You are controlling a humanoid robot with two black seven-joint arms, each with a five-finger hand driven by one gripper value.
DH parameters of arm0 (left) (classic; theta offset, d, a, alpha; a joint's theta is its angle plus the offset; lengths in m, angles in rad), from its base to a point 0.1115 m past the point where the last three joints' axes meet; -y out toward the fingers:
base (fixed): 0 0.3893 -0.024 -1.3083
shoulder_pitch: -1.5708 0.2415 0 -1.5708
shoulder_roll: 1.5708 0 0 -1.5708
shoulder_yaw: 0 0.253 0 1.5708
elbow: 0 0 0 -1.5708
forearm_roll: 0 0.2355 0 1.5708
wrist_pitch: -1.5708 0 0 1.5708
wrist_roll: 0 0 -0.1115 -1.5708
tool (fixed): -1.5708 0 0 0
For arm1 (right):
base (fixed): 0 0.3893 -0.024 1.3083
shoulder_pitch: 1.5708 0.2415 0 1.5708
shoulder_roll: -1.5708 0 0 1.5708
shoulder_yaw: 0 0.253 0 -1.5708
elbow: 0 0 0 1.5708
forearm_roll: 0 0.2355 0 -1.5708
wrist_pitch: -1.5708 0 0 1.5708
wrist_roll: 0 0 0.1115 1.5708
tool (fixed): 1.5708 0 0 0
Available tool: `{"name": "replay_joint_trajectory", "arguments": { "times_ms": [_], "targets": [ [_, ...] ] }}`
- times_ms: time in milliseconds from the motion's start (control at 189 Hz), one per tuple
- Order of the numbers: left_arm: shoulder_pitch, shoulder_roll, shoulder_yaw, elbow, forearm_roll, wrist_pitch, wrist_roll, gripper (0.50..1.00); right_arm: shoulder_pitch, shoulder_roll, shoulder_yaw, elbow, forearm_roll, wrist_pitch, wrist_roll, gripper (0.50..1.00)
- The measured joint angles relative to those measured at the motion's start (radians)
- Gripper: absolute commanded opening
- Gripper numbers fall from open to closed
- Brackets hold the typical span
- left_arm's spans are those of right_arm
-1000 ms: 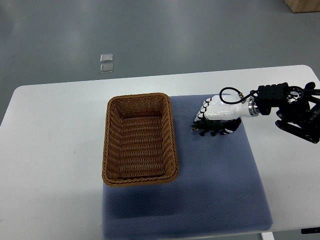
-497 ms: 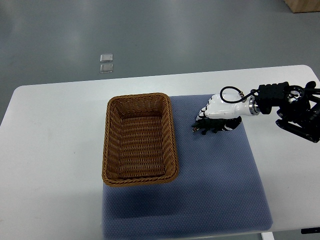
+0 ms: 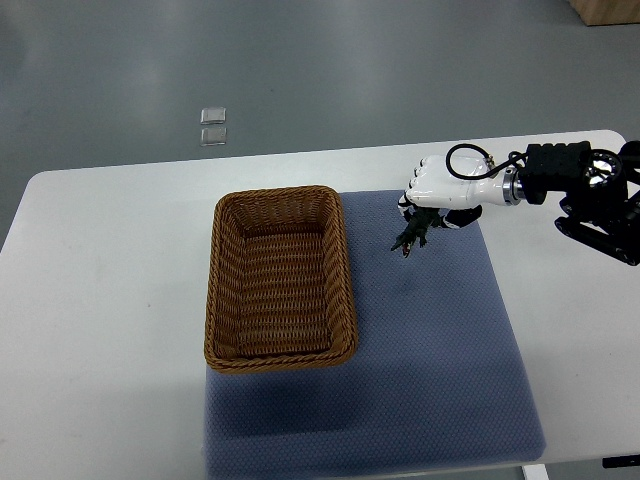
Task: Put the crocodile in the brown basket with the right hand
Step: 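Lift the crocodile and carry it over the wicker basket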
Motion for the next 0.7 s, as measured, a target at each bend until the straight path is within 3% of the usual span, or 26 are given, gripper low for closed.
{"name": "replay_joint_trajectory", "arguments": {
  "times_ms": [698],
  "targets": [
    [0.000, 0.000, 0.000, 0.000, 0.000, 0.000, 0.000, 1.000, 0.056, 0.015, 0.003, 0.004, 0.097, -0.035, 0.031, 0.500]
  ]
}}
